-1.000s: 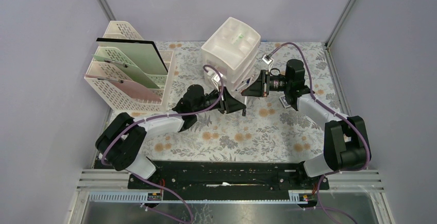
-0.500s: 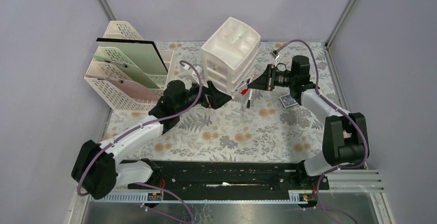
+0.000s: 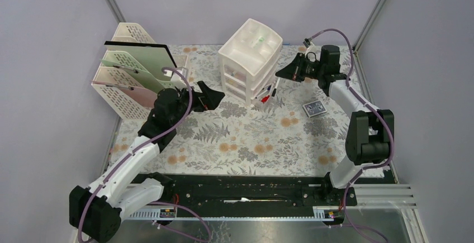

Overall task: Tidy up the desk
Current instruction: Place the stationery in the drawer.

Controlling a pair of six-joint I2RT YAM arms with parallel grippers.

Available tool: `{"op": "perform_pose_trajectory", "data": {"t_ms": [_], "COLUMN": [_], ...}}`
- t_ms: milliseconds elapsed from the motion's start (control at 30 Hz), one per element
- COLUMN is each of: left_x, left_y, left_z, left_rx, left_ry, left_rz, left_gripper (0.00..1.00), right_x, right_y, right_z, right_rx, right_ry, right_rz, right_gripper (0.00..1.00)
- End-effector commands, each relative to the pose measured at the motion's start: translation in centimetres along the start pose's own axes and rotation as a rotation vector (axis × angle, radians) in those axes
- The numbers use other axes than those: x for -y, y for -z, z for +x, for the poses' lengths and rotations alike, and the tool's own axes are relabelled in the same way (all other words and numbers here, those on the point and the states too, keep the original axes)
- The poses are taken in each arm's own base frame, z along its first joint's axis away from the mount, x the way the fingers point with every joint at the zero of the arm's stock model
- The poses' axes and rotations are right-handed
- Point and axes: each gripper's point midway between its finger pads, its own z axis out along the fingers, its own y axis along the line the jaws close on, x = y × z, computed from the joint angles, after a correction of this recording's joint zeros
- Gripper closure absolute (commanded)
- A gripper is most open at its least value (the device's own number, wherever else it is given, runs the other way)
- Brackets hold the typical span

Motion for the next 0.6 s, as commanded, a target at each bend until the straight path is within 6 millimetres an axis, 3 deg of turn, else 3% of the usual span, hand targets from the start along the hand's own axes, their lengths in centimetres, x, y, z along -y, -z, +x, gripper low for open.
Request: {"op": "perform_pose_trajectory", "data": {"t_ms": [0,233,567], "left_x": [-1.2,-2.2,-2.3], "left_y": [1.4,3.1,3.5], "left_z": [-1.6,-1.4,-1.3], "left_rx": [0.095,0.149,0.153], "left_ry": [0.025,0.09,0.1], "left_rz": [-0.078,-0.124,-0.128], "left_gripper": [0.01,0.01,0.01], "right_x": [1.3,4.6,7.6], "right_y": [-0.4,-0.9,-2.3], "right_z": [-3.0,-5.3,-5.7], "right_rx": [0.074,0.171,0.193], "right_ry": [-0.001,-0.138,-0.247], "right_rz": [0.108,0.282,0.358], "right_gripper": [1.0,1.0,1.0]}}
